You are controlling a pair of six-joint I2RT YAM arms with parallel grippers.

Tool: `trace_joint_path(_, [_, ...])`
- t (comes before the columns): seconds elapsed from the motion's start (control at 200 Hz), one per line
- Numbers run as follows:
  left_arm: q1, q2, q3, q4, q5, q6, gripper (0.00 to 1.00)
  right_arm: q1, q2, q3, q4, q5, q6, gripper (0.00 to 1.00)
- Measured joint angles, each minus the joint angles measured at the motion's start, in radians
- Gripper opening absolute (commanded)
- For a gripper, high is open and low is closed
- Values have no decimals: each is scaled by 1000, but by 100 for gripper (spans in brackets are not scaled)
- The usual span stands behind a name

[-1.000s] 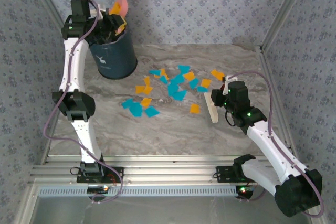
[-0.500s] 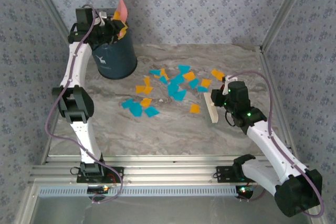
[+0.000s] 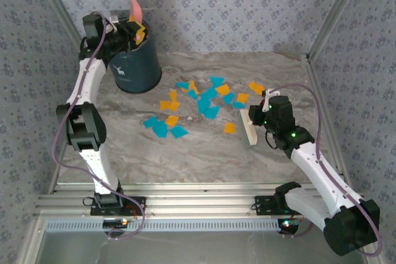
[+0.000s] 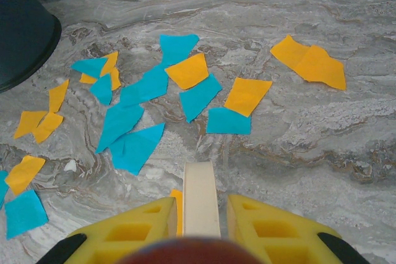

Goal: Sweep away the paper scraps from the table

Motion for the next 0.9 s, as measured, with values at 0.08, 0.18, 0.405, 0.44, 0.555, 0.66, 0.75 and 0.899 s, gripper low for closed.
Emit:
trace_joint_path(0.08, [1, 0, -31, 59, 2, -60, 0, 0, 0, 0, 0, 0, 0, 0])
trace_joint_path(0.18, [0, 0, -59, 119, 3, -116, 0, 0, 0, 0, 0, 0, 0, 0])
trace_joint_path(0.405, [0, -17, -129, 265, 2, -250, 0, 0, 0, -1, 0, 0, 0, 0])
trace_joint_path(0.44, [0, -21, -142, 287, 1, -274, 0, 0, 0, -1, 0, 0, 0, 0])
trace_joint_path(0.555, [0, -32, -177, 356, -3, -346, 0, 0, 0, -1, 0, 0, 0, 0])
trace_joint_path(0.66, [0, -42, -212, 417, -9, -414, 0, 0, 0, -1, 0, 0, 0, 0])
trace_joint_path(0.75, [0, -47, -246, 480, -23, -473, 0, 0, 0, -1, 0, 0, 0, 0])
trace_joint_path(0.899, [0, -47, -287, 550, -36, -553, 0, 0, 0, -1, 0, 0, 0, 0])
